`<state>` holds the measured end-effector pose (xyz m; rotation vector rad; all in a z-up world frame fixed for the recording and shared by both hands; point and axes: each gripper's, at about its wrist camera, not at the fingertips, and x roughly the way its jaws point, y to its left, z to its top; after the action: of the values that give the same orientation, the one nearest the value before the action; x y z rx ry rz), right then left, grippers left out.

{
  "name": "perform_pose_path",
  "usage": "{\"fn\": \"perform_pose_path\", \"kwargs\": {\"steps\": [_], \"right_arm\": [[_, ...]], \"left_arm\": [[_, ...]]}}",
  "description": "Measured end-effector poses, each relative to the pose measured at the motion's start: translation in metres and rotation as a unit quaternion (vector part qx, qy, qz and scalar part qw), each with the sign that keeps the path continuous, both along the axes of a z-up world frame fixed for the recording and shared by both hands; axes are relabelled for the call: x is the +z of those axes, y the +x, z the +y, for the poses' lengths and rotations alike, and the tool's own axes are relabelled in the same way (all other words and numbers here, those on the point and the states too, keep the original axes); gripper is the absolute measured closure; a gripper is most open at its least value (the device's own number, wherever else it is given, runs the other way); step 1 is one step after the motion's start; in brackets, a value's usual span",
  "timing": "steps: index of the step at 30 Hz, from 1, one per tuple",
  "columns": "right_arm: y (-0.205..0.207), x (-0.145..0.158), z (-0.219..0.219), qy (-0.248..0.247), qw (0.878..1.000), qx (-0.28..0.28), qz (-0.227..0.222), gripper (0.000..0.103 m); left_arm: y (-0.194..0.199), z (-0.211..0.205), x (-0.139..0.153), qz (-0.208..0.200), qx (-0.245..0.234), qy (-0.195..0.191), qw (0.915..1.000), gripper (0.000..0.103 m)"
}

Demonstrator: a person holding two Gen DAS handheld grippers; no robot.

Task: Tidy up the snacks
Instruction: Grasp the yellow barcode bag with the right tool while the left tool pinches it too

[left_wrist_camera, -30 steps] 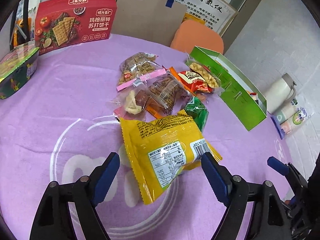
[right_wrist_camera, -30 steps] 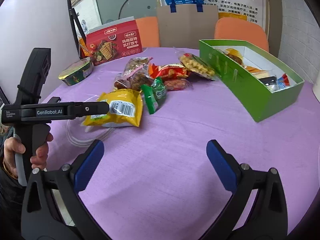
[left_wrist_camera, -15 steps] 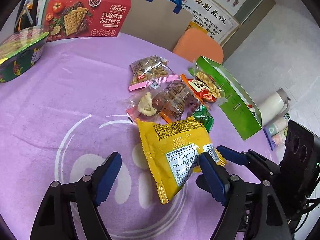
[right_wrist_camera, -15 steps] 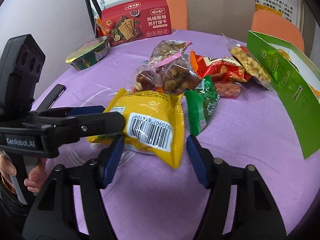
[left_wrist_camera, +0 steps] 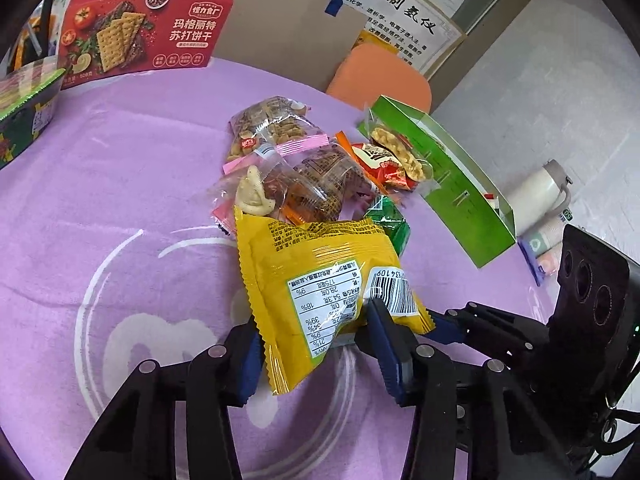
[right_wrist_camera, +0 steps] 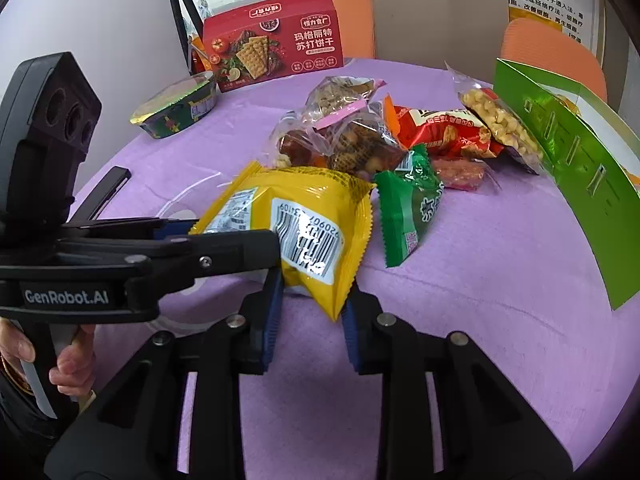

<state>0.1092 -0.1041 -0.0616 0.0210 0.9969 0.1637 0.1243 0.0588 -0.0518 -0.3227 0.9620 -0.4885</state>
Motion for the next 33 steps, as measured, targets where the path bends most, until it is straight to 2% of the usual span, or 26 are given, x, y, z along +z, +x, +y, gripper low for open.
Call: {"fn": "perform_pose_path", "kwargs": {"steps": [4,7,9,21,22,23,25,27,33], "right_arm": [[-0.005,0.002,-0.002,0.002,1.0,-0.005,-0.003,0.077],[-0.012,0.008,-0.008,0.012,1.0,-0.017,-0.013,0.08],[-0.019,0.012,-0.012,0.017,0.999,-0.026,-0.02,0.08],[-0.076,0.024,-0.039,0.029,0.996,-0.068,-0.04,0.081],[-0.078,0.025,-0.041,0.025,0.996,-0.071,-0.044,0.077],[-0.079,0.026,-0.042,0.024,0.996,-0.072,-0.047,0.066],[-0.079,0.027,-0.046,0.024,0.995,-0.08,-0.055,0.052],[-0.077,0.027,-0.048,0.033,0.995,-0.08,-0.055,0.052],[-0.073,0.025,-0.049,0.047,0.994,-0.076,-0.055,0.052]], "left_arm": [[-0.002,-0.003,0.001,0.002,-0.002,0.003,1.0,0.054],[-0.005,-0.006,0.002,0.002,-0.006,0.008,1.0,0.063],[-0.007,-0.009,0.002,0.004,-0.013,0.005,0.9999,0.073],[-0.028,-0.049,0.005,0.013,-0.071,0.0,0.9974,0.074],[-0.029,-0.052,0.005,0.013,-0.07,0.006,0.9974,0.074],[-0.03,-0.054,0.005,0.013,-0.067,0.014,0.9975,0.073],[-0.03,-0.055,0.005,0.014,-0.064,0.017,0.9977,0.069],[-0.029,-0.053,0.006,0.016,-0.057,0.018,0.9981,0.061],[-0.023,-0.046,0.01,0.017,-0.041,0.015,0.9989,0.06]]}}
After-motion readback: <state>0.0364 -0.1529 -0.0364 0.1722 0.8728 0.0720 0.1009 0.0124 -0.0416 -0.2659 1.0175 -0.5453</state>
